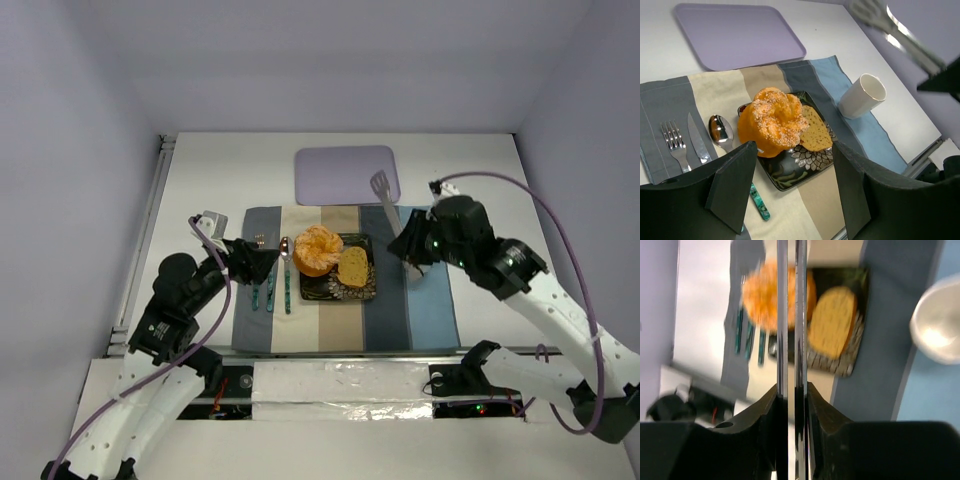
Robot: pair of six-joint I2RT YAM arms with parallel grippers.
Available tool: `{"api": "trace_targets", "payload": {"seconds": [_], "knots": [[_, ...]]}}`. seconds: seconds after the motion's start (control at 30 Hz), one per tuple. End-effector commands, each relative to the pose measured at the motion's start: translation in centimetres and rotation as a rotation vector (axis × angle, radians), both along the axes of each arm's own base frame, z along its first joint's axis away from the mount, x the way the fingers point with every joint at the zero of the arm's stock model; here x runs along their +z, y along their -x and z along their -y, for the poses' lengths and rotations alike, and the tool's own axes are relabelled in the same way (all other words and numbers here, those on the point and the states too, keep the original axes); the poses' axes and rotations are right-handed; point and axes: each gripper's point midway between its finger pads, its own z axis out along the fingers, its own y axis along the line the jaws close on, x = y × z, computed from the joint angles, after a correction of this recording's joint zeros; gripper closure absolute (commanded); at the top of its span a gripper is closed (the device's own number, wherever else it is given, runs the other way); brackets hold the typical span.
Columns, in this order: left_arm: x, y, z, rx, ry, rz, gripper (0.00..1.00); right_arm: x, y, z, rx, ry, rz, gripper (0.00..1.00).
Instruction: Place the bread
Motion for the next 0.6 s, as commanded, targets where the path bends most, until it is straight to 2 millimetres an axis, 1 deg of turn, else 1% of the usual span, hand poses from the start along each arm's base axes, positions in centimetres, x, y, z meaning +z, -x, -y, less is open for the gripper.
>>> {"api": "trace_targets", "payload": {"seconds": [0.0,0.03,0.07,0.1,0.13,0.17,0.2,0.23,0.27,0.3,0.33,0.37,0.4,0.43,0.47,0.5,0.53,0.57], "knots": [[1.8,0.2,0.1,-0.01,0.029,0.068,0.41,3.2,-5.9,2.8,-0.146,0.13,0.158,0.72],[2.0,0.4,0.0,-0.005,0.032,0.077,0.41,2.3,-8.3,4.0,-0.18,0.156,0.14,0.72],[2.2,0.5,-0.1,-0.005,0.036,0.082,0.41,2.1,-9.6,4.7,-0.204,0.154,0.132,0.73],[2.4,0.6,-0.1,-0.004,0.039,0.089,0.41,2.3,-11.1,5.2,-0.225,0.135,0.144,0.73],[2.6,0.6,-0.2,-0.001,0.043,0.099,0.41,1.9,-12.3,5.7,-0.234,0.129,0.134,0.73],[2.9,0.7,-0.5,0.011,0.047,0.109,0.41,0.6,-14.4,7.7,-0.299,0.147,0.102,0.73],[3.0,0.7,-0.6,0.019,0.047,0.11,0.41,0.4,-15.7,8.6,-0.332,0.147,0.1,0.73],[3.0,0.7,-0.8,0.028,0.047,0.112,0.41,1.3,-17.3,9.5,-0.363,0.128,0.112,0.73],[3.1,0.8,-0.9,0.028,0.049,0.116,0.41,-0.5,-19.1,10.4,-0.385,0.131,0.06,0.73],[3.2,0.8,-1.1,0.036,0.051,0.121,0.41,-0.8,-20.6,13.0,-0.445,0.122,0.044,0.73],[3.4,1.0,-1.0,0.028,0.055,0.132,0.41,-0.1,-22.0,14.0,-0.474,0.105,0.044,0.73],[3.5,1.1,-1.0,0.025,0.058,0.134,0.41,-0.8,-22.9,15.2,-0.498,0.11,0.024,0.73],[3.6,1.2,-0.9,0.021,0.058,0.138,0.41,-2.9,-24.3,17.5,-0.547,0.125,-0.028,0.73],[3.7,1.4,-0.9,0.012,0.061,0.143,0.41,-3.5,-24.8,18.6,-0.575,0.131,-0.043,0.73],[3.8,1.5,-0.8,0.007,0.063,0.149,0.41,-3.6,-25.5,19.7,-0.598,0.133,-0.042,0.73],[3.9,1.5,-0.8,0.005,0.066,0.153,0.41,-5.1,-25.9,20.6,-0.613,0.147,-0.069,0.73],[4.0,1.6,-0.9,0.007,0.067,0.155,0.41,-5.8,-26.3,21.8,-0.637,0.159,-0.071,0.73],[4.3,1.7,-0.9,0.007,0.073,0.164,0.41,-6.7,-26.4,22.3,-0.637,0.194,-0.08,0.73]]}}
